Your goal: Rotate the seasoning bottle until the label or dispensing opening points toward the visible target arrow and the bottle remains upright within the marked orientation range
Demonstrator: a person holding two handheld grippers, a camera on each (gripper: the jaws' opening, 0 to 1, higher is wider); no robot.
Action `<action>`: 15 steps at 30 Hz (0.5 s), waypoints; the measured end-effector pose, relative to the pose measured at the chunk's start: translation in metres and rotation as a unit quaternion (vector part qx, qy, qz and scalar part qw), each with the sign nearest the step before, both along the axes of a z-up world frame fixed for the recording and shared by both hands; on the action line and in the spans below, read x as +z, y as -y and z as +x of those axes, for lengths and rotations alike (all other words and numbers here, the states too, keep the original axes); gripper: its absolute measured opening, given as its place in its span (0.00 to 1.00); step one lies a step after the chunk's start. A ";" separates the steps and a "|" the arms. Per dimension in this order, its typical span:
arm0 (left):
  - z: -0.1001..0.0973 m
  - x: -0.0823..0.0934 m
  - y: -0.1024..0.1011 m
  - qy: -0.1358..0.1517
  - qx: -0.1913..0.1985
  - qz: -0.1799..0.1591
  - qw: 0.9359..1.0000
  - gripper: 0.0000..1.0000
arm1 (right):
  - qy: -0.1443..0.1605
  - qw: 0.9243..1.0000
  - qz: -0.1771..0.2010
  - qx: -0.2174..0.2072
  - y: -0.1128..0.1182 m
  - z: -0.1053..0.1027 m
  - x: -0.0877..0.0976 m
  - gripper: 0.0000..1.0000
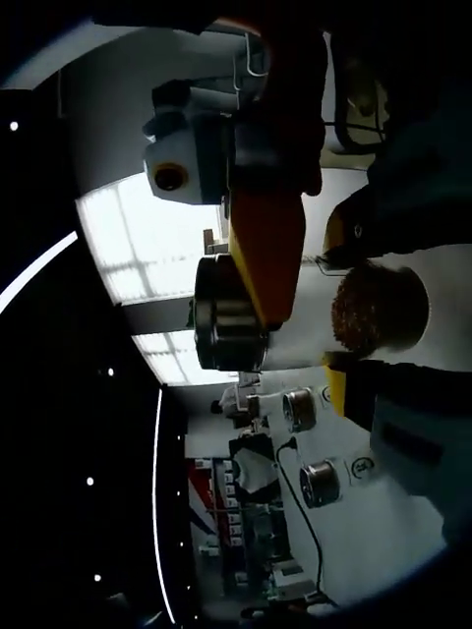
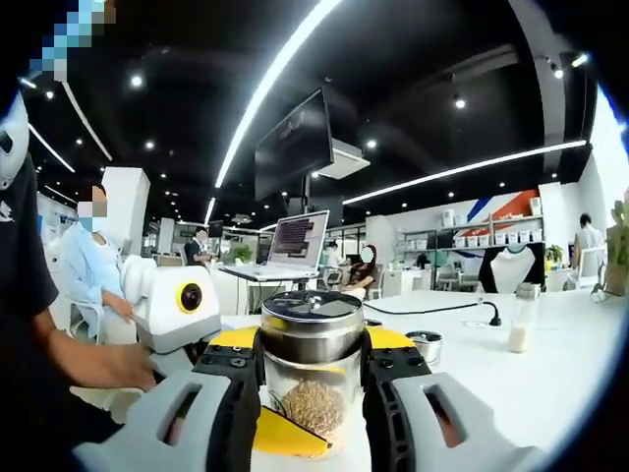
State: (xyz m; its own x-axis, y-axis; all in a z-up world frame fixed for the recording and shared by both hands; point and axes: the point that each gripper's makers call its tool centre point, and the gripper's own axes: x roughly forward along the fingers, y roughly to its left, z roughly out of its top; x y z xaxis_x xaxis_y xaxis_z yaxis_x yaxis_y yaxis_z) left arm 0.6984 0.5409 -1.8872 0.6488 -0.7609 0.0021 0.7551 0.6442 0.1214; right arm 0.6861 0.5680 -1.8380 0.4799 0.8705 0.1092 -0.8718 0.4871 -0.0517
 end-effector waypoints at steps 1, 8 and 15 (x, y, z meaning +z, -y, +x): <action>0.000 -0.002 0.000 -0.001 0.000 0.007 1.000 0.45 | -0.001 1.000 0.000 0.000 0.000 0.001 0.000 0.36; 0.008 -0.003 -0.009 -0.005 0.019 0.007 1.000 0.64 | -0.004 1.000 0.003 -0.010 0.010 0.014 0.003 0.36; 0.019 0.000 -0.027 -0.009 0.051 0.000 0.999 0.89 | -0.006 1.000 0.001 -0.028 0.026 0.029 0.006 0.36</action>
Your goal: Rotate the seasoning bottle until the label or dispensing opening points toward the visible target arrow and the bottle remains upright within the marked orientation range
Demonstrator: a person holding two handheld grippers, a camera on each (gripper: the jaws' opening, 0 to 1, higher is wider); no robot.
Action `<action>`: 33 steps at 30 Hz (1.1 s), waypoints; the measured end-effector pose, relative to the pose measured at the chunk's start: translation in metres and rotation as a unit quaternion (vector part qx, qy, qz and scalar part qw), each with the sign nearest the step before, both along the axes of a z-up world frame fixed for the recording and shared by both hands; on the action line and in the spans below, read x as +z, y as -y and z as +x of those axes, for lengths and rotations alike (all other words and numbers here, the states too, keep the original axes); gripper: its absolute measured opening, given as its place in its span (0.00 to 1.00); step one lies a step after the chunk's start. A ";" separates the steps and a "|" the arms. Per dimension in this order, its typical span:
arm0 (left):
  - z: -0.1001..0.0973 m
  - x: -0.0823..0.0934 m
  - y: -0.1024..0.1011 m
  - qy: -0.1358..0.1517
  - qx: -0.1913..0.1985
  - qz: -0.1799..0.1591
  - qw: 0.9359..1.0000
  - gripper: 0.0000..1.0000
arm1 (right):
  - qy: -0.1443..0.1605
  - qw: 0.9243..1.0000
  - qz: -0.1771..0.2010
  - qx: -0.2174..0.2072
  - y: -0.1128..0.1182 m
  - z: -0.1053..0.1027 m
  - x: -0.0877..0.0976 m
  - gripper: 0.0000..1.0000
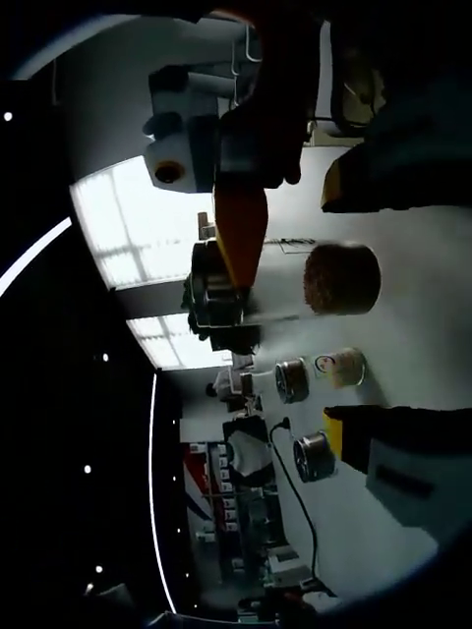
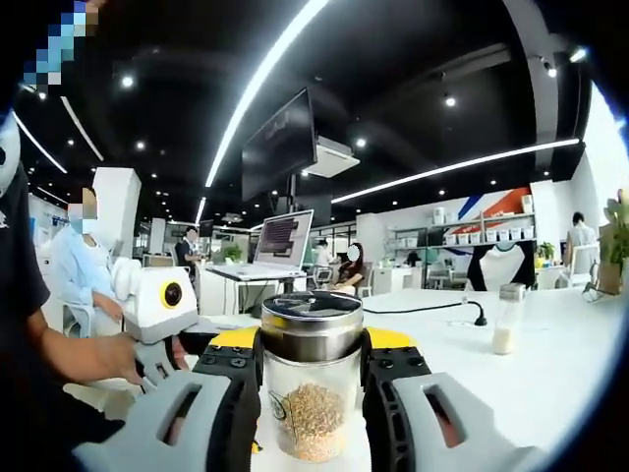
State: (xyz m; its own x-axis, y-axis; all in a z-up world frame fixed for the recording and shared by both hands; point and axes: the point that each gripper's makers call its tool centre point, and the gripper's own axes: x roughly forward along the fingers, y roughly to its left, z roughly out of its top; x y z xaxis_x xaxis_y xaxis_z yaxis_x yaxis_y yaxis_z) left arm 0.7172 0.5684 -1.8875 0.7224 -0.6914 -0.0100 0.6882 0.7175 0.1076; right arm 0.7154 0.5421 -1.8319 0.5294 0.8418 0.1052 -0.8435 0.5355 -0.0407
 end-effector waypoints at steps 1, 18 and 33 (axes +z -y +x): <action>0.002 0.001 -0.004 -0.002 0.006 -0.005 1.000 0.91 | -0.001 1.000 0.000 -0.002 0.004 0.003 0.001 0.36; 0.013 -0.001 -0.038 -0.024 0.035 -0.009 0.999 1.00 | -0.023 0.999 -0.016 -0.042 0.044 0.062 -0.016 0.36; 0.014 -0.001 -0.048 -0.030 0.044 -0.019 0.998 1.00 | -0.030 0.998 -0.025 -0.041 0.056 0.097 -0.029 0.36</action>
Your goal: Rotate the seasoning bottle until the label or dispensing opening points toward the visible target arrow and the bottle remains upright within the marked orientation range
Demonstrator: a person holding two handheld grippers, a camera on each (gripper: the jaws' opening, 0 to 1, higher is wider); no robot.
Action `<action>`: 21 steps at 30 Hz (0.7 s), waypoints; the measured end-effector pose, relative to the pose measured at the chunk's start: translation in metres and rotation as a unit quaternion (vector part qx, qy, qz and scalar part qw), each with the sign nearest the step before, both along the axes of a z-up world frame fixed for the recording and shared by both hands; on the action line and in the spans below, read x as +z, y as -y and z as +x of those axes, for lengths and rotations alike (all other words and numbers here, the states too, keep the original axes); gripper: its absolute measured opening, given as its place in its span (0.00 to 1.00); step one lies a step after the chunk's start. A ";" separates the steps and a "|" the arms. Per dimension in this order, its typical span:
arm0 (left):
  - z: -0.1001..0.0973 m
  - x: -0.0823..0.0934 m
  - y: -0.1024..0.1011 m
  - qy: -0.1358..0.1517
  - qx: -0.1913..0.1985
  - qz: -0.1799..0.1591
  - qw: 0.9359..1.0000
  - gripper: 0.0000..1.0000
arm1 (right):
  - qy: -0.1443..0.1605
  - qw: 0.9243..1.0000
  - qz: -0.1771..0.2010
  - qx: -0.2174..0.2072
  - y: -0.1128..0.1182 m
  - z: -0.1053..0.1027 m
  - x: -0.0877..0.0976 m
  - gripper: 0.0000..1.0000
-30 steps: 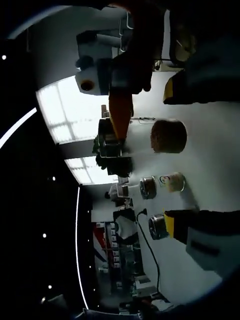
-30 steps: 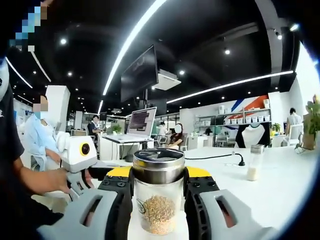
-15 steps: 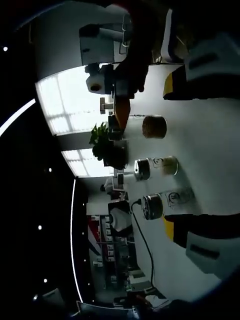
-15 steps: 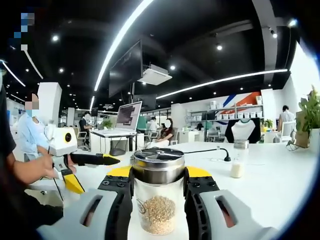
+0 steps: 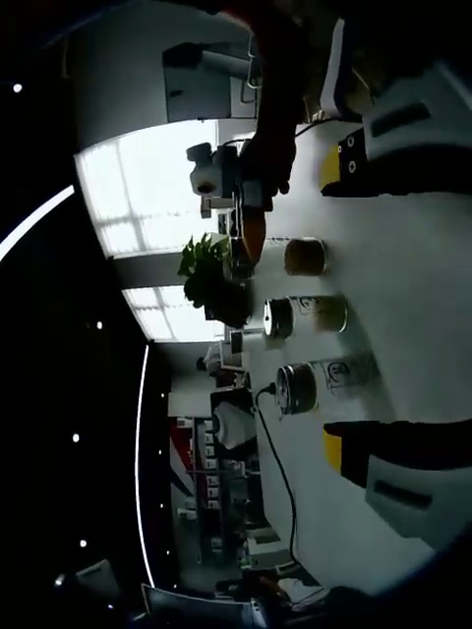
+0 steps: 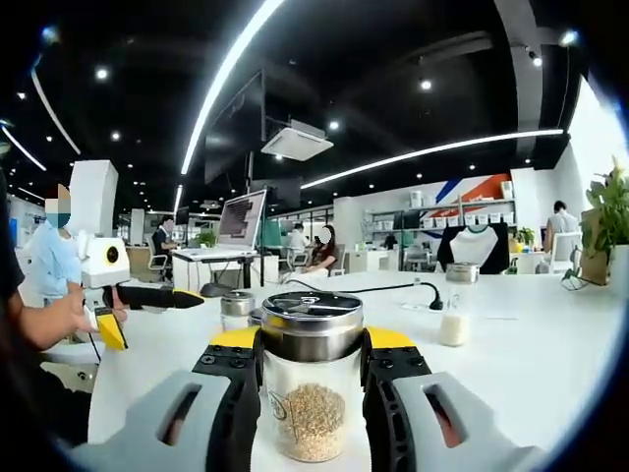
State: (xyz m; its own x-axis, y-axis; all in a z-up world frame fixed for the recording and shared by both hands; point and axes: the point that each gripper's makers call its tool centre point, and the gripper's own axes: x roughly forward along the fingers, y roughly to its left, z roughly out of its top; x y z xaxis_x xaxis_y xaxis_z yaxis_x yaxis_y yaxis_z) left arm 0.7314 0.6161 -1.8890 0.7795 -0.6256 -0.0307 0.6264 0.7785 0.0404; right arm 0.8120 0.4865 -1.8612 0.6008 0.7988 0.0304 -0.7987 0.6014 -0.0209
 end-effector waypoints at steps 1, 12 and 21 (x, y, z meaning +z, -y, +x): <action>0.000 0.000 0.000 0.000 0.001 0.001 1.000 1.00 | 0.002 1.000 0.000 0.000 0.000 0.001 0.000 0.36; 0.001 -0.001 -0.003 -0.001 0.003 0.005 1.000 1.00 | 0.002 1.000 0.008 0.015 0.005 0.012 0.000 0.37; 0.002 -0.002 -0.002 -0.001 0.002 0.007 1.000 1.00 | 0.004 0.999 0.009 0.031 0.004 0.014 0.000 0.37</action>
